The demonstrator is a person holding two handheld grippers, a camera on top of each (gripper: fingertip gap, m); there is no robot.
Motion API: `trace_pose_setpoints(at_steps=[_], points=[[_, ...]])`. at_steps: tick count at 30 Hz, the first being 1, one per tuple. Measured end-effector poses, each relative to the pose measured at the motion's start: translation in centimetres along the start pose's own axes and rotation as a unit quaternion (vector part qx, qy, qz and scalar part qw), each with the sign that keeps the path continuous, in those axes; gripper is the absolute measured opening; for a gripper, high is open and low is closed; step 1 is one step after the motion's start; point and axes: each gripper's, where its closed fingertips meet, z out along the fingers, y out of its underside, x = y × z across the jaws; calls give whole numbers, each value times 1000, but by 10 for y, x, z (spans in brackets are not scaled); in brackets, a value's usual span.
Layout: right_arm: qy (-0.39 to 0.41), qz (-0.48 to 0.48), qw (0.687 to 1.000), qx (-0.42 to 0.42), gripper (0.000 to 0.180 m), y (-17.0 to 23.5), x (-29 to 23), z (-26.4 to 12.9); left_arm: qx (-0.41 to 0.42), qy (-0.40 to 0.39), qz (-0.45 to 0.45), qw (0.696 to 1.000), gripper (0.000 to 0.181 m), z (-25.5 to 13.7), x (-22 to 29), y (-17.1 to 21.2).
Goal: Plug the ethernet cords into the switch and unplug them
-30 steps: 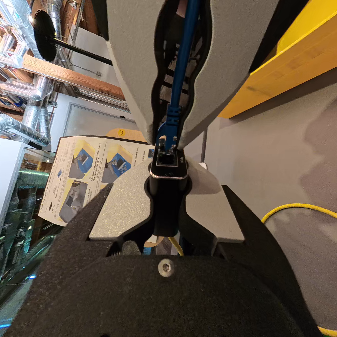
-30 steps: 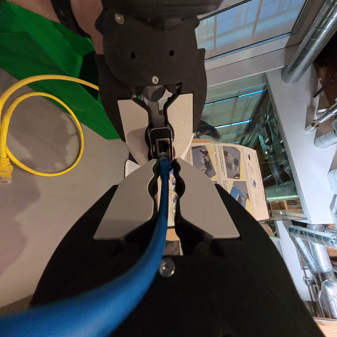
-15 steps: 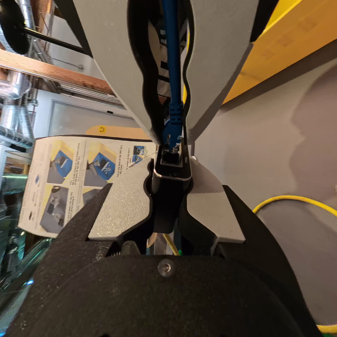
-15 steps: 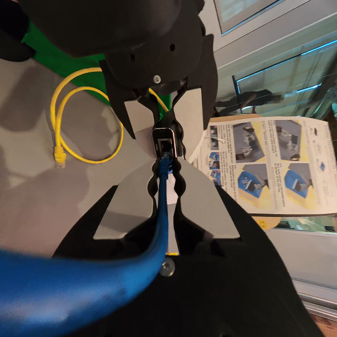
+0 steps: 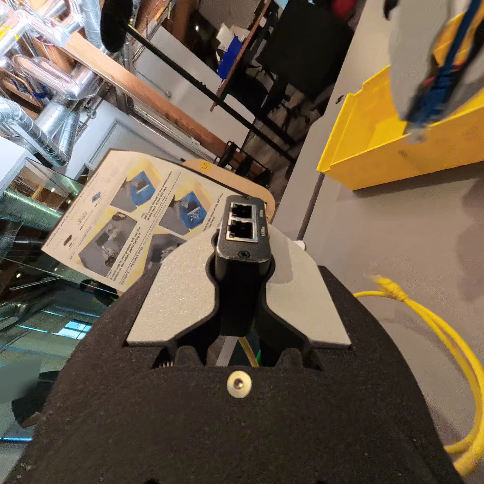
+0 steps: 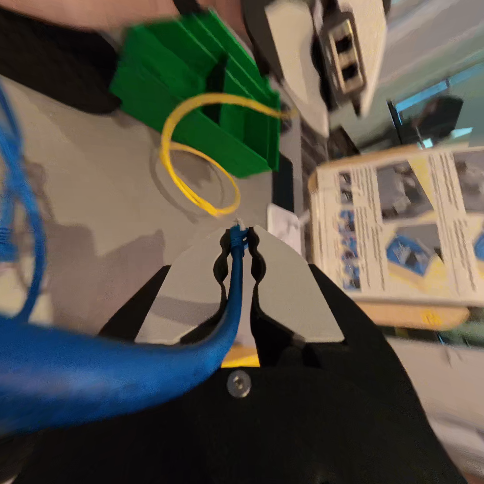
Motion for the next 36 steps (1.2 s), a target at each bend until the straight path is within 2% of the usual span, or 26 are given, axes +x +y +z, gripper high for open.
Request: trace_pose_setpoints(at_steps=[3,5,7,9,12,18,21,26,29,32,34,36], points=[[93,88,981,-143,15,64,31,-34,-29,-19,28,999,26,2,0,2],[196,187,936,-224,16,108,57,-77,-51,-2,39,998,27,5,8,4],[260,255,904,-225,15,124,67,-116,-52,-6,51,997,26,8,12,0],[332,279,871,-230,15,137,76,-153,-55,10,53,997,26,10,19,-3],[367,281,851,-251,16,161,72,-182,-55,20,54,997,27,13,25,-5],[353,358,820,-273,15,221,54,-196,-74,35,62,995,27,20,35,-1],[314,391,818,-282,15,243,39,-188,-80,42,64,994,27,23,39,1],[237,425,802,-345,16,284,6,-173,-90,51,70,992,27,27,46,3],[247,431,795,-350,16,294,6,-175,-94,57,75,991,27,29,50,3],[264,402,808,-341,16,289,13,-179,-95,60,78,991,27,30,52,3],[235,377,833,-330,16,283,9,-168,-97,61,79,990,27,30,53,4],[184,378,839,-347,16,286,-6,-155,-97,63,79,990,27,30,54,4]])
